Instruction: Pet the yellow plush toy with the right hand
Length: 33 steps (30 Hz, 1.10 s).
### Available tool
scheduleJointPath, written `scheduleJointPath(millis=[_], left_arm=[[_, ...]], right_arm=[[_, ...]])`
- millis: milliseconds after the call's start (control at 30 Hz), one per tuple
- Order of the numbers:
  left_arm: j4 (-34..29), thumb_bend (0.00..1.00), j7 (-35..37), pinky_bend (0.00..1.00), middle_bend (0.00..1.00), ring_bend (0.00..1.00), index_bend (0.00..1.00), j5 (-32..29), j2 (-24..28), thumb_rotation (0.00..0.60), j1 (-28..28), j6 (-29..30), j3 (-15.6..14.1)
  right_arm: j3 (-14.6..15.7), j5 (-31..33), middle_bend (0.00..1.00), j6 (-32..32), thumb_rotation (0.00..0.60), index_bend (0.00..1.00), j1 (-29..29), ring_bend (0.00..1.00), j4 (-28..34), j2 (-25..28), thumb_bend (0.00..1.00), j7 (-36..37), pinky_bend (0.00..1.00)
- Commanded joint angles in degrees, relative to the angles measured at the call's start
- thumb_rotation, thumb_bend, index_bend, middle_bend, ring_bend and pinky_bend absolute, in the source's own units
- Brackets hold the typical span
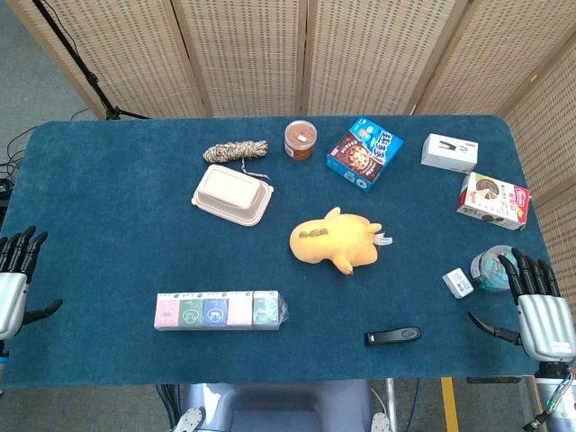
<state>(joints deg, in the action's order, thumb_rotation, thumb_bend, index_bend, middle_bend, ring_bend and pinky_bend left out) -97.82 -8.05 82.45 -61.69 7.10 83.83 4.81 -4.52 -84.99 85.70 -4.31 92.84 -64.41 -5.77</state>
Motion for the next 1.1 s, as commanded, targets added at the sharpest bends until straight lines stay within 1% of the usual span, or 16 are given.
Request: scheduleJointPath(millis=[33,167,233,300,433,533,567,667,833,967,1100], left_arm=[[0.0,0.0,0.7,0.0,0.0,0.0,0.0,-0.1,0.3,0.6,-0.1,0.0,0.0],[0.0,0.0,1.8,0.0,0.0,0.0,0.0,0.3,0.7,0.6,-0.1,0.6,0.2],[-0.1,0.0,2.1,0.0,0.0,0.0,0.0,0.1,0.9,0.6,-0.2,0.6,0.2],[-0.2,0.0,2.2,0.0,0.0,0.0,0.0,-0.1,1.0,0.6,-0.2,0.5,0.2],[-0.2,0.0,2.2,0.0,0.0,0.0,0.0,-0.5,1.1,0.6,-0.2,0.4,0.3],[-0.2,0.0,1.7,0.0,0.0,0.0,0.0,-0.8,1.3,0.6,-0.2,0.3,0.4],[-0.2,0.0,1.6,0.0,0.0,0.0,0.0,-1.0,1.3,0.6,-0.1,0.3,0.5],[-0.2,0.0,1.9,0.0,0.0,0.0,0.0,-1.2,1.4,0.6,0.1,-0.1,0.7],[0.1,0.0,3.5,0.0,0.0,0.0,0.0,-1.8,2.0,0.6,0.7,-1.3,0.9],[0.6,0.0,5.2,0.0,0.0,0.0,0.0,-2.2,2.6,0.6,1.1,-2.3,1.1],[1.0,0.0,6.7,0.0,0.0,0.0,0.0,-2.2,3.1,0.6,1.6,-3.3,1.1]], right_arm=[[0.0,0.0,0.0,0.0,0.0,0.0,0.0,0.0,-0.1,-0.1,0.0,-0.2,0.0],[-0.2,0.4,0.0,-0.3,0.0,0.0,-0.1,0.0,-0.3,-0.3,0.0,-0.6,0.0],[-1.4,2.1,0.0,-0.5,0.0,0.0,-0.6,0.0,-0.7,-1.2,0.0,-2.0,0.0],[-2.8,3.6,0.0,-2.0,0.0,0.0,-2.1,0.0,-0.1,-1.5,0.0,-3.4,0.0],[-6.0,6.7,0.0,-6.2,0.0,0.0,-6.2,0.0,1.3,-2.0,0.0,-7.1,0.0],[-8.0,9.4,0.0,-9.9,0.0,0.0,-9.7,0.0,1.7,-3.6,0.0,-9.3,0.0],[-9.0,10.9,0.0,-11.3,0.0,0.0,-11.3,0.0,2.0,-4.8,0.0,-10.6,0.0],[-10.4,13.3,0.0,-13.7,0.0,0.0,-14.4,0.0,2.0,-7.6,0.0,-13.4,0.0],[-12.3,18.7,0.0,-19.0,0.0,0.0,-21.1,0.0,0.0,-15.1,0.0,-18.4,0.0],[-12.8,21.5,0.0,-20.9,0.0,0.0,-25.7,0.0,-3.8,-21.6,0.0,-22.7,0.0],[-13.6,24.5,0.0,-23.0,0.0,0.0,-30.3,0.0,-9.3,-28.5,0.0,-25.5,0.0]])
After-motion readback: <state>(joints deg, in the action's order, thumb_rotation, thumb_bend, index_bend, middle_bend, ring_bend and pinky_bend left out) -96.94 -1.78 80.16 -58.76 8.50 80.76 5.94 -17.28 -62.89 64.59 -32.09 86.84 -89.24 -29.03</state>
